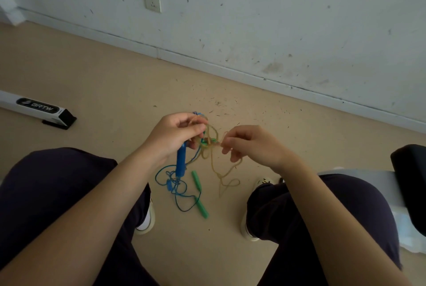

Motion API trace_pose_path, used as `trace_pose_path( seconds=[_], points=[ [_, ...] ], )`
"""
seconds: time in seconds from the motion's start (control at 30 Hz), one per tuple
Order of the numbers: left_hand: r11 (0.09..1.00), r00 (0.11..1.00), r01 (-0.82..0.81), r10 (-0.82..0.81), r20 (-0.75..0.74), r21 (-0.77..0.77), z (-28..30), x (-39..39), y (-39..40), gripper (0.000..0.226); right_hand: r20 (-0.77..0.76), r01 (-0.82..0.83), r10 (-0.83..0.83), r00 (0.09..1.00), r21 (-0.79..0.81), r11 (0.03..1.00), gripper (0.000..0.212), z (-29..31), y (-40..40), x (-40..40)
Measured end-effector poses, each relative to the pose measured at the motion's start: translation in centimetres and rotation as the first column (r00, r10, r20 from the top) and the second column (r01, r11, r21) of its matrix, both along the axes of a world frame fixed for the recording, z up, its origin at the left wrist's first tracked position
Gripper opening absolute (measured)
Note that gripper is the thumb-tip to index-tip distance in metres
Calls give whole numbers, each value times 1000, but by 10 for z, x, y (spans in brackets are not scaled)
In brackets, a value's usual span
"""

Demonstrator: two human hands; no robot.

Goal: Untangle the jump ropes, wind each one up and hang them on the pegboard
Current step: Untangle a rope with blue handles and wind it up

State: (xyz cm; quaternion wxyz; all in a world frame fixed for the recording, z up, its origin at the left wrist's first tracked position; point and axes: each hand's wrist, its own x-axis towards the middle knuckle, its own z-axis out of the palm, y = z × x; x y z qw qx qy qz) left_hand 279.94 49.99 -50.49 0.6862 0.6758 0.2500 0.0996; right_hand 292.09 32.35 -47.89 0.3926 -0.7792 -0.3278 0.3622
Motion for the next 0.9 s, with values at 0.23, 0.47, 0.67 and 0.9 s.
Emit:
trace_pose_path(
  seconds=[0.23,0.47,0.67,0.9],
  points=[
    [998,997,-40,43,-58,57,-4,2,-2,4,22,-6,6,1000,33,999,30,-7,7,-8],
    [923,951,-268,300,-79,276,-8,2,14,3,195,147,-164,967,100,984,15,-5,-4,11],
    [990,990,-134,136,-47,47,-5,0,6,5,-12,10,-9,1000,56,998,29,-3,-4,5],
    [1000,1000,-21,21,-12,-9,0,1,-6,3,37,3,-5,999,55,999,40,-11,9,-7]
  ],
)
